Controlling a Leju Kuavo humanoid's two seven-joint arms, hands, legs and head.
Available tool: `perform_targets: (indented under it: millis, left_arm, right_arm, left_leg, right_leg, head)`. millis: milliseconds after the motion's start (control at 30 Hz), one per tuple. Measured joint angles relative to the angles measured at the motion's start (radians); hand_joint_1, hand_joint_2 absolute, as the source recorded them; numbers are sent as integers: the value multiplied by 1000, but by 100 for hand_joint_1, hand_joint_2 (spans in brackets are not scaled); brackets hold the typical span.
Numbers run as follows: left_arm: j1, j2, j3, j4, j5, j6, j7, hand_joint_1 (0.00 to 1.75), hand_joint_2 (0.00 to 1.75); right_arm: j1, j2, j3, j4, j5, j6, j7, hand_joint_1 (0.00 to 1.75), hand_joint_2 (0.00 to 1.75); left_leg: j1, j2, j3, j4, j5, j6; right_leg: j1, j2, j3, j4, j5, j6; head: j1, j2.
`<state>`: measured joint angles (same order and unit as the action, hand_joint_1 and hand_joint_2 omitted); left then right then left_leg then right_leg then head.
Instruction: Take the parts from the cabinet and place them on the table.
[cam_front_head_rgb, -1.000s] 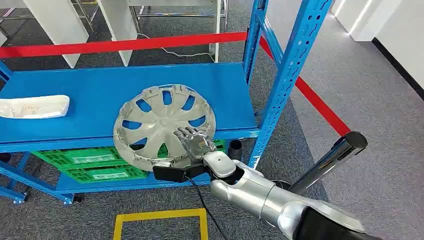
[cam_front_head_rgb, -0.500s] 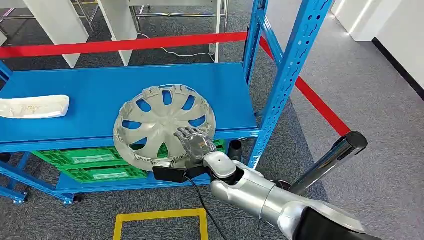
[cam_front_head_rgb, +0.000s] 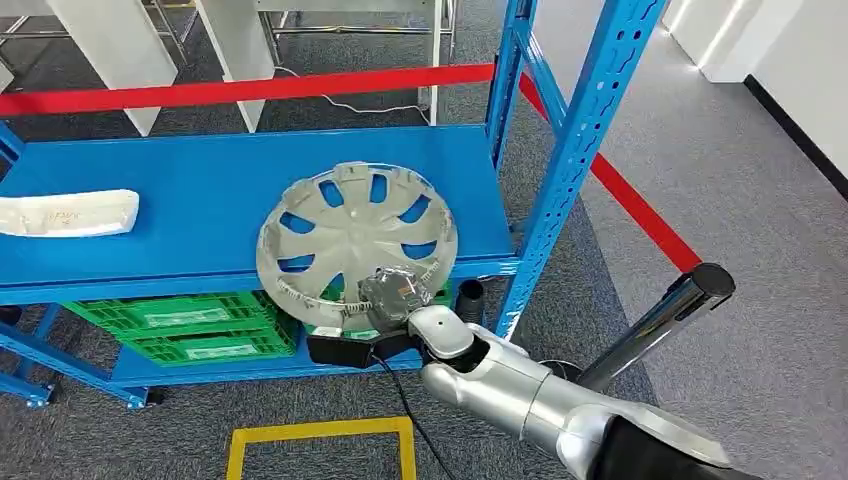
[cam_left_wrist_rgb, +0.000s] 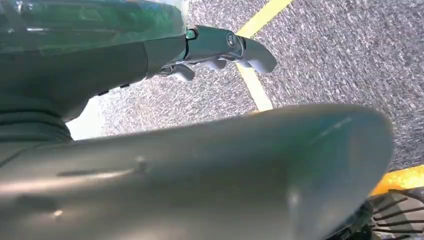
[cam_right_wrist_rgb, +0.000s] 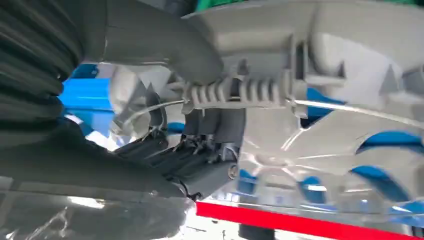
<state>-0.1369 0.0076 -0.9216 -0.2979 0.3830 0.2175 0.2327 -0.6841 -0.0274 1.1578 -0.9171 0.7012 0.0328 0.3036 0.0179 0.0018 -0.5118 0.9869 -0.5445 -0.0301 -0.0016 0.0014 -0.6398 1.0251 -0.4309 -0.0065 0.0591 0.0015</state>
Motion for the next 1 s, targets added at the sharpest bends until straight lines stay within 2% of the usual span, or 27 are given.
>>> perform_targets:
  millis: [267,433,600,700,833,1000]
  left_arm:
    - [1,1,0,0,15,3,-6,0,0]
    - [2,1,0,0,28,11,-13,0,0]
    - [10,1,0,0,56,41,-45,0,0]
    - [18,1,0,0,73,66,-76,0,0]
    - [32,-1,0,0,107,101,-137,0,0]
    - [39,-4,0,0,132,141,-202,0,0]
  right_arm:
    - [2,-6,-2,0,0,-10,13,175,175]
    - [12,-14,-6,-3,-1,-43,26,175,175]
    - [45,-41,-32,-39,-49,-135,33,175,175]
    - [87,-69,-72,-98,-99,-218,23,175,175]
    - [154,-112,-141,-209,-160,-297,-3,175,175]
    - [236,-159,-238,-377,-255,-377,-66,175,175]
  left_leg:
    - [0,0,0,0,0,0]
    - [0,0,0,0,0,0]
    - [0,0,0,0,0,0]
    - [0,0,0,0,0,0]
    - [0,0,0,0,-1,0]
    - [0,0,0,0,-2,0]
  right_leg:
    - [0,0,0,0,0,0]
    - [0,0,0,0,0,0]
    - [0,0,0,0,0,0]
    - [0,0,0,0,-1,1]
    - [0,0,0,0,-2,1]
    - [0,0,0,-1,-2,1]
  head:
    - [0,0]
    - [0,0]
    - [0,0]
    - [0,0]
    - [0,0]
    - [0,0]
